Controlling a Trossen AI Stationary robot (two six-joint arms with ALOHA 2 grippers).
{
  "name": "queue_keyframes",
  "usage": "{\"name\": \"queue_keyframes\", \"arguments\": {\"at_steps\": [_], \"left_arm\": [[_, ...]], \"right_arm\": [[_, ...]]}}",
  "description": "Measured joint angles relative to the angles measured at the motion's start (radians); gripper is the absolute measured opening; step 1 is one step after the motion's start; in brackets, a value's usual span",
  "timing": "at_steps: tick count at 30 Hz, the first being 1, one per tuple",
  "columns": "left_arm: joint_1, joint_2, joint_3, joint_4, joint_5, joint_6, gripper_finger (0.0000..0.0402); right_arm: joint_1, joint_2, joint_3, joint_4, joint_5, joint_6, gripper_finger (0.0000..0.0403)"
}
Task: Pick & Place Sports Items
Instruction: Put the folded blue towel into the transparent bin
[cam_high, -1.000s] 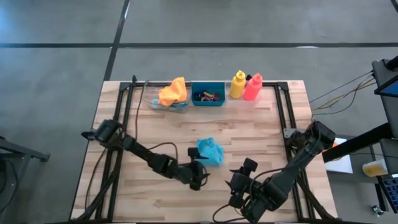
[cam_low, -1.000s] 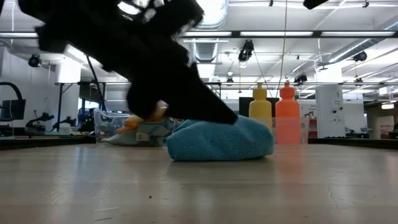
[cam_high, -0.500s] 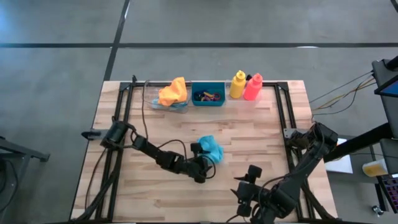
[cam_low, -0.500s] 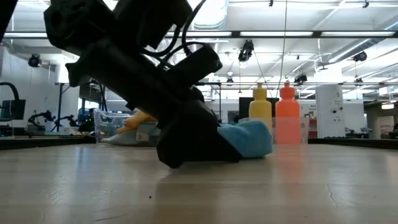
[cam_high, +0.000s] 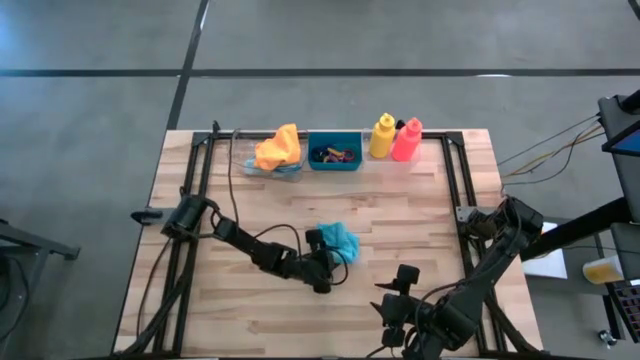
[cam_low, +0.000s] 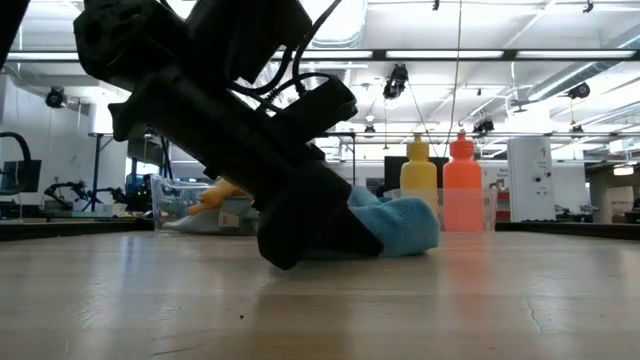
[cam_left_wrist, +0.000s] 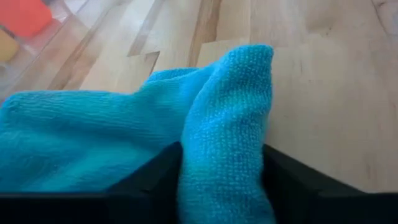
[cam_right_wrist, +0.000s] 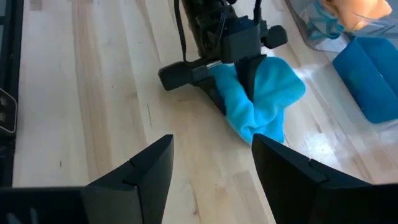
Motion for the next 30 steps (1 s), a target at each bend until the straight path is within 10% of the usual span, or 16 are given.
{"name": "queue_keyframes", "arguments": {"at_steps": [9,16,30], "left_arm": [[0.000,-0.066,0.000,-0.056,-0.006,0.021,0.0021],[-0.013,-0.225,0.001,-0.182,-0.032,0.101,0.0023],[0.043,-0.832,0.001,-0.959,-0.256,0.076,0.0015]], "right_arm": [[0.000,0.000,0.000,-0.001,0.002,-0.004,0.0219],[0.000,0.000,-0.001,-0.001,0.003,-0.022,0.0219],[0.000,0.000,-0.001,-0.061,0.057,-0.030,0.0219]]}}
